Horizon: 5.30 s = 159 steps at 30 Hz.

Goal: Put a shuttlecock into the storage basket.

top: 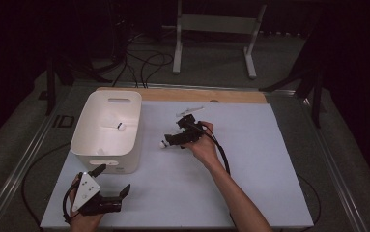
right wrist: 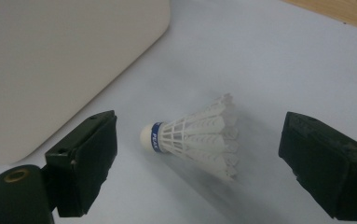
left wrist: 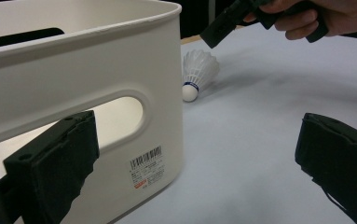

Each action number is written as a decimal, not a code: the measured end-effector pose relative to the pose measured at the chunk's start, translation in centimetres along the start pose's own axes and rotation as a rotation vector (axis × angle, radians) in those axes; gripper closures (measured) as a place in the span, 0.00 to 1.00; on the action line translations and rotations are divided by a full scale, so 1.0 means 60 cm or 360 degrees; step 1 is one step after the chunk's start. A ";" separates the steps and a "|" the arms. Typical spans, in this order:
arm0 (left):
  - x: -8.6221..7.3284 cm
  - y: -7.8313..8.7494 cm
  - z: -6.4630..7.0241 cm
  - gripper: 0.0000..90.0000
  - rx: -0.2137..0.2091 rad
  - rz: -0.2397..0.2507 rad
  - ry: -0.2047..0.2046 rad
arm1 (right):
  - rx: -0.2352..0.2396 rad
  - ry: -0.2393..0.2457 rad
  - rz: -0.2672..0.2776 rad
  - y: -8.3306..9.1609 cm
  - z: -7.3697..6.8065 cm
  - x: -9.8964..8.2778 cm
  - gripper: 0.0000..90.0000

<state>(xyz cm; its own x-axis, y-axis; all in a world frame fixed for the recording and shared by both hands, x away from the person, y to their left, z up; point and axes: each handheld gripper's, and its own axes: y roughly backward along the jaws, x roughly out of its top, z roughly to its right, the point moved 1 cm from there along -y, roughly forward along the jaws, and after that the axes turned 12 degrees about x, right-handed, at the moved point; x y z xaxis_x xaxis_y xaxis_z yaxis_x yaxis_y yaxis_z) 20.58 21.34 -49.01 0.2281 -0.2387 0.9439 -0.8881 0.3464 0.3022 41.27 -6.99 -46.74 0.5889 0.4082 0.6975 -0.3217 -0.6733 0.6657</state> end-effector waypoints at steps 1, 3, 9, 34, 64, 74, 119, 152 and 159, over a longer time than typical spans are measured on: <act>0.000 0.000 0.000 0.00 0.0000 0.0000 -0.0001 | -0.0005 0.0001 -0.0005 -0.001 0.001 -0.001 0.14; 0.000 0.000 0.000 0.00 0.0000 -0.0001 -0.0003 | -0.0001 -0.0002 -0.0012 -0.002 0.002 -0.002 0.14; 0.000 0.000 0.000 0.00 0.0003 -0.0001 -0.0001 | -0.0033 -0.0003 -0.0034 -0.007 0.005 -0.005 0.16; 0.000 0.000 0.000 0.00 0.0006 -0.0002 0.0001 | 0.0041 -0.0015 -0.0133 -0.033 0.011 -0.017 0.53; 0.000 0.000 0.000 0.00 0.0009 -0.0002 -0.0004 | 0.0111 0.0120 -0.0118 -0.035 -0.019 -0.011 0.99; 0.000 0.000 0.000 0.00 0.0009 -0.0001 -0.0004 | 0.0102 0.0132 -0.0092 -0.027 -0.024 -0.008 0.99; 0.000 0.000 0.000 0.00 0.0007 -0.0001 -0.0004 | 0.0041 0.0126 -0.0058 0.011 -0.038 -0.001 0.99; 0.000 0.000 0.000 0.00 0.0008 -0.0003 -0.0004 | 0.0006 0.0157 0.0032 0.051 -0.062 0.016 0.99; 0.000 0.000 0.000 0.00 0.0008 -0.0002 -0.0004 | 0.0009 0.0174 0.0051 0.058 -0.070 0.025 0.99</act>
<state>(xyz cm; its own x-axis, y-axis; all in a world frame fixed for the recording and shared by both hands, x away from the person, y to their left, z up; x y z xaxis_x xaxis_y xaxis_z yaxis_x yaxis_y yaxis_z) 20.57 21.34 -49.00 0.2283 -0.2415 0.9431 -0.8898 0.3415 0.3029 37.90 -6.14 -42.25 0.4940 0.4511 0.7433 -0.3344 -0.6906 0.6413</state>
